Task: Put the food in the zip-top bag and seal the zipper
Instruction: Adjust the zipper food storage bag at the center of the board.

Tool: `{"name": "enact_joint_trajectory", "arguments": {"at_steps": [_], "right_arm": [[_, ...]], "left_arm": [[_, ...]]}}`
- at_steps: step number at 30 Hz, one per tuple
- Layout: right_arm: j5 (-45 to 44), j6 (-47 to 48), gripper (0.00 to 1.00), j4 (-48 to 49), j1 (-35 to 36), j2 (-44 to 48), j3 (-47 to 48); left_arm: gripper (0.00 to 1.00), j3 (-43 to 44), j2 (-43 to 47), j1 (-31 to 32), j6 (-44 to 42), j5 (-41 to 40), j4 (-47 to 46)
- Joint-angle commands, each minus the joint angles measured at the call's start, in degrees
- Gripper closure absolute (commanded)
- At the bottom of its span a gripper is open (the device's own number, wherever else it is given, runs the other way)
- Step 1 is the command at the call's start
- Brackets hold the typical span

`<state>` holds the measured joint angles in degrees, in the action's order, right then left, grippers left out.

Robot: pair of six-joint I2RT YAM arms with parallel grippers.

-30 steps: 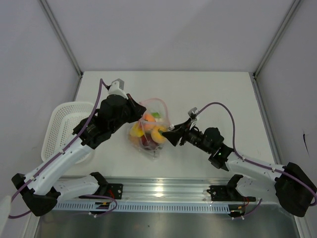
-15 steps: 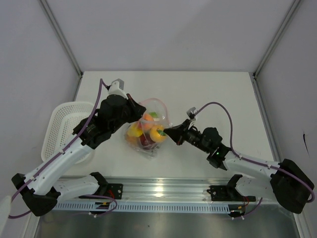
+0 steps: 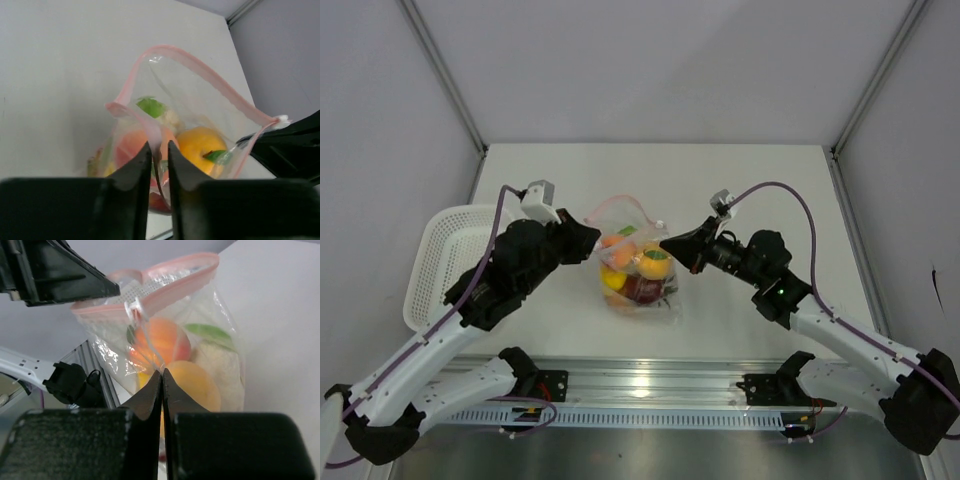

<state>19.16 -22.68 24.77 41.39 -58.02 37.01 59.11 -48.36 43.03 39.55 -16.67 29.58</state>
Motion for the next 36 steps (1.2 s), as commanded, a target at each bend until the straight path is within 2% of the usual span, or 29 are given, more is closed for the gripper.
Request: {"name": "enact_joint_trajectory", "arguments": {"at_steps": [1, 2, 4, 7, 9, 11, 13, 14, 17, 23, 26, 27, 28, 29, 30, 32, 36], "right_arm": [[7.7, 2.9, 1.00, -4.4, -1.7, 2.3, 4.6], [10.2, 3.3, 1.00, -6.0, -2.2, 1.9, 5.5], [12.5, 4.0, 1.00, -7.6, -2.9, 1.2, 6.4], [16.3, 4.8, 1.00, -8.9, -3.2, -0.3, 7.6], [17.7, 4.6, 1.00, -8.3, -3.2, -1.4, 7.7], [18.5, 4.0, 1.00, -7.4, -3.2, -1.8, 7.3], [18.7, 3.9, 1.00, -7.1, -3.2, -1.7, 7.2], [19.1, 3.9, 1.00, -7.3, -3.2, -1.7, 7.3], [19.1, 4.2, 1.00, -8.2, -3.2, -1.6, 7.5], [19.1, 6.0, 1.00, -10.7, -3.2, -0.4, 8.5], [19.0, 6.5, 1.00, -11.8, -3.2, 0.2, 9.6], [19.1, 6.7, 1.00, -12.0, -3.2, 0.4, 9.7], [19.0, 7.0, 1.00, -12.6, -3.2, 0.6, 10.3], [18.8, 7.3, 1.00, -12.9, -3.2, 0.7, 10.5], [18.6, 7.6, 1.00, -13.3, -3.2, 0.7, 10.7], [18.3, 8.4, 1.00, -14.5, -3.2, 1.2, 11.1], [15.5, 10.2, 1.00, -17.4, -3.2, 2.0, 11.4]], "left_arm": [[0.75, -3.6, 4.4, 0.4, -8.4, 1.9, -4.5], [0.63, -4.0, 5.9, 0.4, -10.1, 2.4, -5.1], [0.52, -4.7, 7.1, 0.4, -15.2, 4.9, -6.3], [0.53, -4.2, 8.1, 0.4, -19.8, 7.6, -8.0], [0.64, -3.6, 7.1, 0.3, -20.5, 8.8, -8.2], [0.67, -2.8, 5.9, 0.3, -19.3, 9.6, -7.6], [0.60, -2.6, 4.1, 0.3, -17.2, 10.1, -7.3], [0.49, -2.7, 3.7, 0.3, -16.4, 10.1, -7.3], [0.38, -3.0, 2.2, 0.2, -13.9, 9.2, -7.3], [0.37, 0.5, -0.9, 0.0, -12.0, 11.1, -6.7], [0.43, 2.1, -2.6, -0.1, -12.7, 12.3, -6.4], [0.51, 2.2, -3.1, -0.2, -13.1, 13.5, -6.6], [0.76, 2.8, -4.2, -0.4, -13.4, 15.7, -6.8], [0.91, 3.2, -4.7, -0.5, -13.7, 16.2, -6.9], [0.99, 3.6, -5.1, -0.5, -13.6, 16.2, -6.7], [1.00, 4.4, -5.9, -0.5, -13.2, 18.9, -6.9], [0.99, 4.4, -5.7, -0.6, -9.4, 17.6, -6.7]]}}
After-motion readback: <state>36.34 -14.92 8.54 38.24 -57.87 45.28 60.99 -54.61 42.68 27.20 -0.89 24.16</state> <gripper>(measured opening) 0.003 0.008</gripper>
